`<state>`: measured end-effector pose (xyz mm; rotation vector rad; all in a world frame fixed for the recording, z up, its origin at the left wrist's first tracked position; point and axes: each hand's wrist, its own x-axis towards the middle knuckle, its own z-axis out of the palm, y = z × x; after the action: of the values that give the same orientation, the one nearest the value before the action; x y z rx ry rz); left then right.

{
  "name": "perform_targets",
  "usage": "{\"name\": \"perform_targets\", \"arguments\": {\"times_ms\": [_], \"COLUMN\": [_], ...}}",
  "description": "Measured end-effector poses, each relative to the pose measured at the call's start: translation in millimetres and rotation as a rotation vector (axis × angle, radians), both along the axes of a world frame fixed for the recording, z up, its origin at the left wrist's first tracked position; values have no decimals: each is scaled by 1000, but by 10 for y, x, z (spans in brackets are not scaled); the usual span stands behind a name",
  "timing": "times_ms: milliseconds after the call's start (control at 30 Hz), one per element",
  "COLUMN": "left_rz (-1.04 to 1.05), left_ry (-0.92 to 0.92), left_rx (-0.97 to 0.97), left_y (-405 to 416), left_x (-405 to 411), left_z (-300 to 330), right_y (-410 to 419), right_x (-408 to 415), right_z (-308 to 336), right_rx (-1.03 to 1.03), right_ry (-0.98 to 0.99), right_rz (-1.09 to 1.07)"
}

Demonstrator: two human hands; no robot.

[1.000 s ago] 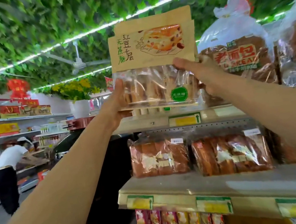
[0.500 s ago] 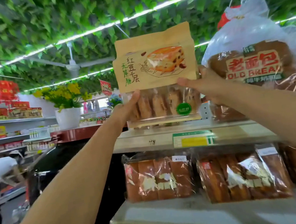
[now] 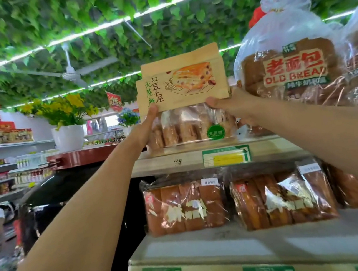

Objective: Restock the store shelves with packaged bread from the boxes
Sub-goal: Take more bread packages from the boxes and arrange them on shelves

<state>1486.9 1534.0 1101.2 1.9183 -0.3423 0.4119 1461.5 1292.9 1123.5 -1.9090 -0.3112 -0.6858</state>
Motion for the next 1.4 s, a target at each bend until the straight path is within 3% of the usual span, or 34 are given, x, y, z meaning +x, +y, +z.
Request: {"name": "perform_targets", "arguments": {"times_ms": [233, 400, 533, 667, 767, 867, 1067, 1400], "left_rz": [43, 145, 233, 170, 17, -178, -244, -452], "left_ry": [6, -145, -322, -446, -301, -83, 42, 274], "left_rx": [-56, -244, -388, -446, -592, -717, -769, -538], "left_y": [2, -70, -106, -218, -354, -525, -917, -2460], "left_x": [100, 100, -103, -435, -723, -952, -1204, -2019], "left_z": [-34, -84, -207, -507, -729, -922, -1343, -1979], "right_y": [42, 71, 125, 170, 170, 82, -349, -1740], "right_x": [21, -143, -468, -692, -803, -982, -1378, -2320], "right_z": [-29, -120, -266, -564, -835, -1028, -1350, -2001], "right_rx": [46, -31, -115, -79, -91, -143, -222, -349], "right_ry": [15, 9, -89, -319, -462, -457, -429, -232], "right_rz": [-39, -94, -189, -310, -321, -295, -240, -331]}}
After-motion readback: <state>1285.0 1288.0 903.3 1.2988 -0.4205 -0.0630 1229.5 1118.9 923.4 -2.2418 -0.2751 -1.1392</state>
